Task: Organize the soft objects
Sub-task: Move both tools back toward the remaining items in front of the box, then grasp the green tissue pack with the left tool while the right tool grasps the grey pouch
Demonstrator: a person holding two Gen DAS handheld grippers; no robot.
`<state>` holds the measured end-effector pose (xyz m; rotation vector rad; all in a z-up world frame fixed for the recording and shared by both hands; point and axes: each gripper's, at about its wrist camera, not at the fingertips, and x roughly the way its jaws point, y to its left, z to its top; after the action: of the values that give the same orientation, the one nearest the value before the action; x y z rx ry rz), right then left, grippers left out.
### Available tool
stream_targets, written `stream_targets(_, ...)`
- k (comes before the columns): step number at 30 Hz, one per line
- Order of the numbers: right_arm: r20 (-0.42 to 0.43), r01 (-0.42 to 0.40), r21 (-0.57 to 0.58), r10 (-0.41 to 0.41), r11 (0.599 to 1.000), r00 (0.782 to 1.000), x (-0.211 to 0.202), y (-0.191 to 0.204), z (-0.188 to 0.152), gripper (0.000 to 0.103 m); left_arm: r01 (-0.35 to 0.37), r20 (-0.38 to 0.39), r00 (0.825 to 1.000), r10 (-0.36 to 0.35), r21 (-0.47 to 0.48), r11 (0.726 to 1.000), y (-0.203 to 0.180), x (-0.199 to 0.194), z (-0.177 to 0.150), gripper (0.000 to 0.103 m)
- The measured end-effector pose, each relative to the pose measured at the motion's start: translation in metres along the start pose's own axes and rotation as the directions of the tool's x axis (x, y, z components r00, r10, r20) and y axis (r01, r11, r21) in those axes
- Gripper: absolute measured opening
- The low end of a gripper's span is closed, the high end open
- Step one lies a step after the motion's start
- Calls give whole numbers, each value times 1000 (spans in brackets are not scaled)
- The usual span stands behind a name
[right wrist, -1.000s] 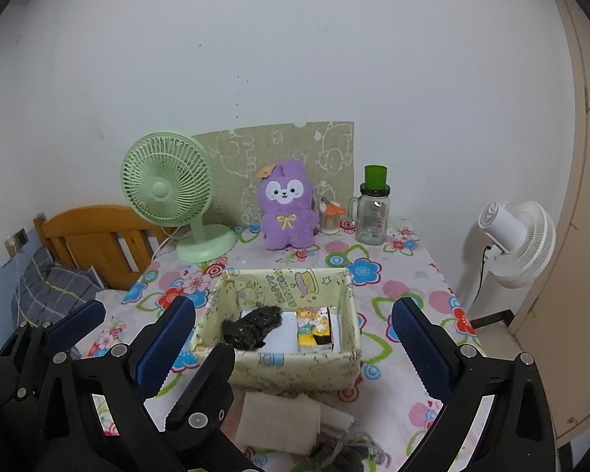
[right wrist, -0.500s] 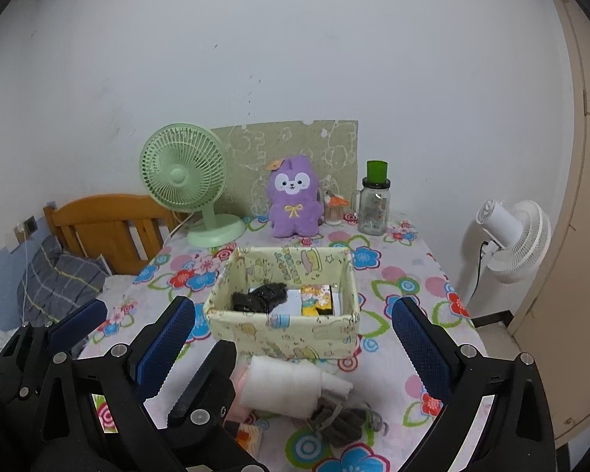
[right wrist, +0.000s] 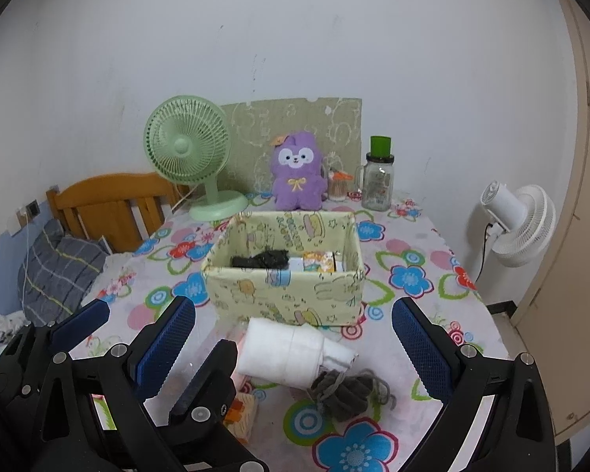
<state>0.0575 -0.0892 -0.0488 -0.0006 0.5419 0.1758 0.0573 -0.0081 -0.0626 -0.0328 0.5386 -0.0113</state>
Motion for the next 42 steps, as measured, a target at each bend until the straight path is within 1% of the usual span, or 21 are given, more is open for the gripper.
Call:
stream_targets(5,-26,-2,2,2,1000,1000,11,-3,-16,102,11,-29,1000,-11,-2,1000,0,10,-17,103)
stream_targets(16,-84,-4,23,6,1000,996,39,-11,-51,101,-4,-99,995,2,-20,1000,3,36,-47,103)
stream_targets(21,-113,-8,31,12,999,993,53,-12,-63,101,-8,-135,991,6,-14,1000,3,48,-58,103)
stream_targets(27,-146,6,20,-3,1000,989,64,-12,-74,101,-11,-185,983,6,-28,1000,6,64,-71,102)
stream_targets(30,-166,9,25,-5,1000,986,70,-13,-81,101,-16,-212,977,8,-35,999,8,70,-78,99)
stream_targets(31,-173,12,27,-7,1000,985,72,-14,-83,101,-23,-225,974,14,-37,999,8,72,-81,91)
stream_targets(32,-181,13,28,-8,1000,984,74,-15,-84,102,-28,-237,971,19,-36,999,8,74,-81,79)
stream_targets(33,-190,15,29,-9,999,982,76,-16,-86,102,-28,-258,966,19,-32,999,6,79,-84,75)
stream_targets(34,-199,18,30,-12,999,980,79,-18,-87,102,-25,-273,962,16,-28,999,5,82,-86,74)
stream_targets(36,-208,24,33,-16,999,978,83,-20,-88,102,-33,-263,964,29,-10,999,2,80,-88,73)
stream_targets(42,-224,36,47,-25,998,974,91,-28,-89,101,0,-258,966,-4,-15,1000,-3,81,-88,72)
